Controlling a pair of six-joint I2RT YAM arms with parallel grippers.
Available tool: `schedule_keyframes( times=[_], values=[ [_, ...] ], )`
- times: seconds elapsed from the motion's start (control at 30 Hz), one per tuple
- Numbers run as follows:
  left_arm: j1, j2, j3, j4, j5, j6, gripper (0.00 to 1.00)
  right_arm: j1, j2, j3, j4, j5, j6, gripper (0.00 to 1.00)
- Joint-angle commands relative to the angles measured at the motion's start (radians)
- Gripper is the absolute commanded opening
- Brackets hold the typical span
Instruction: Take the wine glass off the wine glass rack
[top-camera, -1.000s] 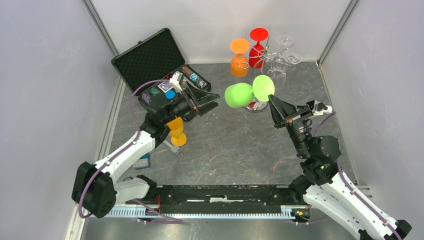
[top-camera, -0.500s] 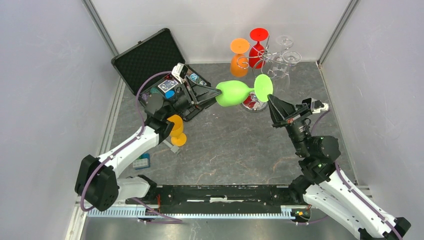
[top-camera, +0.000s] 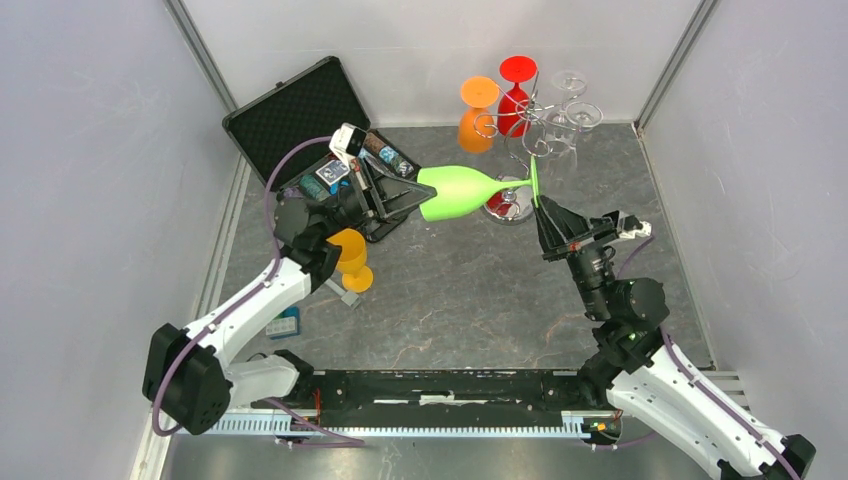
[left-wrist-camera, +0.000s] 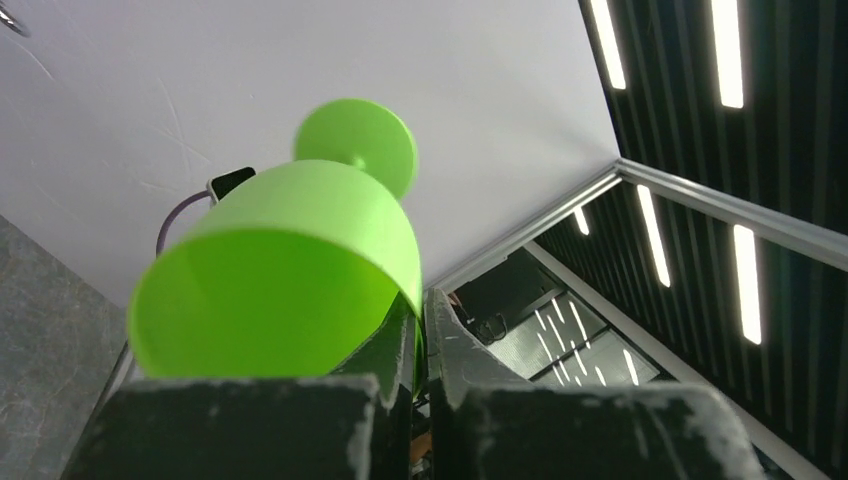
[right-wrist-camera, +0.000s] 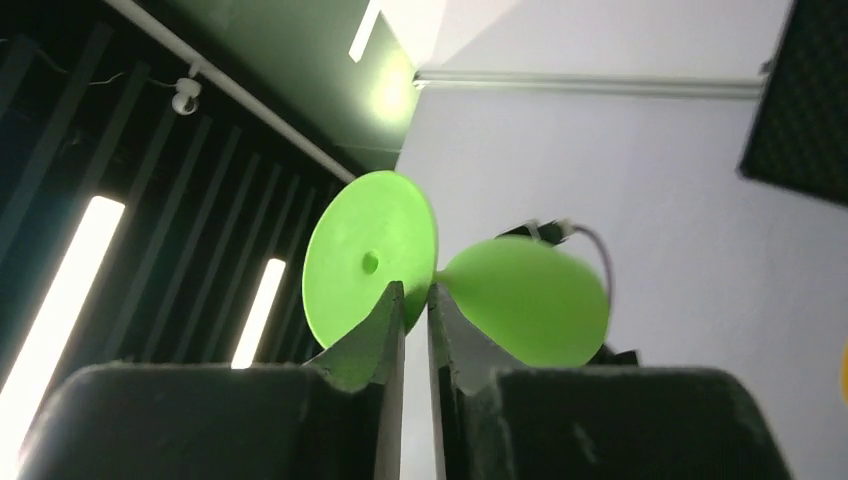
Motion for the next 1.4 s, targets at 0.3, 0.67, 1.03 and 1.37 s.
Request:
schedule_keyframes(
  times=[0.3, 0.67, 1.03, 1.37],
  values=[
    [-0.017, -0.107, 0.326, -1.335, -0.224, 0.941, 0.02, 0.004, -0.128, 0.015, -0.568, 0.389, -0.443, 0.66],
    [-0.154, 0.188, 0.572, -1.845, -0.641, 1.294, 0.02, 0.004, -0.141, 0.066, -0.864, 0.563, -0.773, 0.69],
    [-0.208, 0.415, 0.757, -2.108, -0.78, 1.403, 0.02, 0.004, -0.166, 0.097, -0.942, 0.612, -0.942, 0.75],
    [-0.208, 0.503, 0.785, -2.106, -0.783, 1.435, 0.02, 0.004, -0.135, 0.11, -0.939, 0.641, -0.992, 0.77]
  ],
)
